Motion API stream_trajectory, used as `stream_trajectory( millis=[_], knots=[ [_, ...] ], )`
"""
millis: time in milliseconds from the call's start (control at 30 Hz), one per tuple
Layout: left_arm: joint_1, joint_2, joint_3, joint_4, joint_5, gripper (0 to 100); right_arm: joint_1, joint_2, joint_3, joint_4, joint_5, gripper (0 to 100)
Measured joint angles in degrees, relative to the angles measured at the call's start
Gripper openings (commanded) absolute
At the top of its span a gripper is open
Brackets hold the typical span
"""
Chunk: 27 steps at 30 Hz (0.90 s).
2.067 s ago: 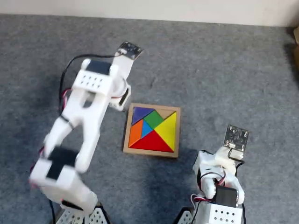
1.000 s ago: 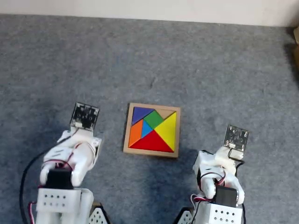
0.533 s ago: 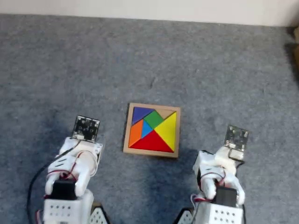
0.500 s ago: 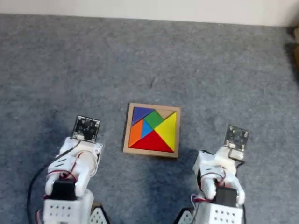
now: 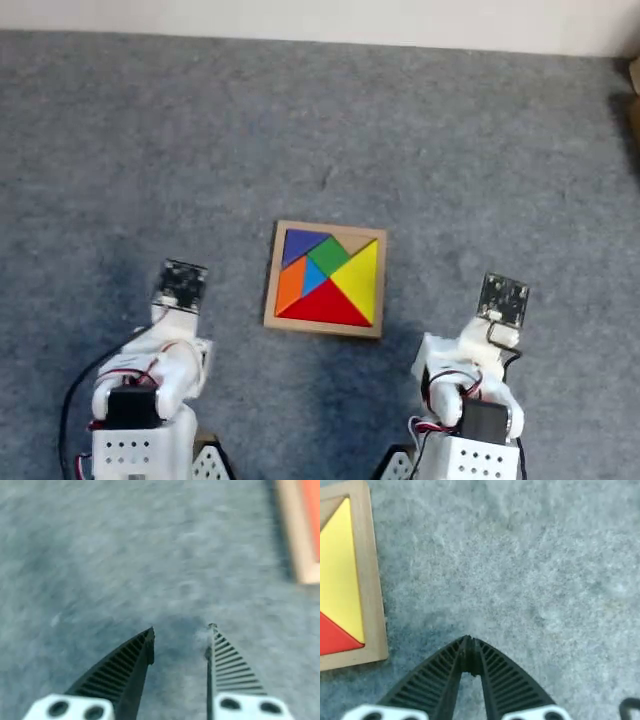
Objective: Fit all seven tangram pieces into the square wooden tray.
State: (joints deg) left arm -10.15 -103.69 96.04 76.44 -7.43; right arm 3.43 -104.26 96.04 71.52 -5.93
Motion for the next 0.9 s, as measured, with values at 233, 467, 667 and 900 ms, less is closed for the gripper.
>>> stream_trajectory(
  millis=[233, 467, 667, 900],
  knots=[
    [-7.2, 0.0, 0.0, 0.0, 0.0, 17, 0.0, 0.0, 0.0, 0.0, 0.0, 0.6],
    [-7.6, 0.0, 0.0, 0.0, 0.0, 17, 0.0, 0.0, 0.0, 0.0, 0.0, 0.6],
    [-7.6, 0.0, 0.0, 0.0, 0.0, 17, 0.0, 0.0, 0.0, 0.0, 0.0, 0.6],
    [-7.6, 0.0, 0.0, 0.0, 0.0, 17, 0.0, 0.0, 0.0, 0.0, 0.0, 0.6]
  ],
)
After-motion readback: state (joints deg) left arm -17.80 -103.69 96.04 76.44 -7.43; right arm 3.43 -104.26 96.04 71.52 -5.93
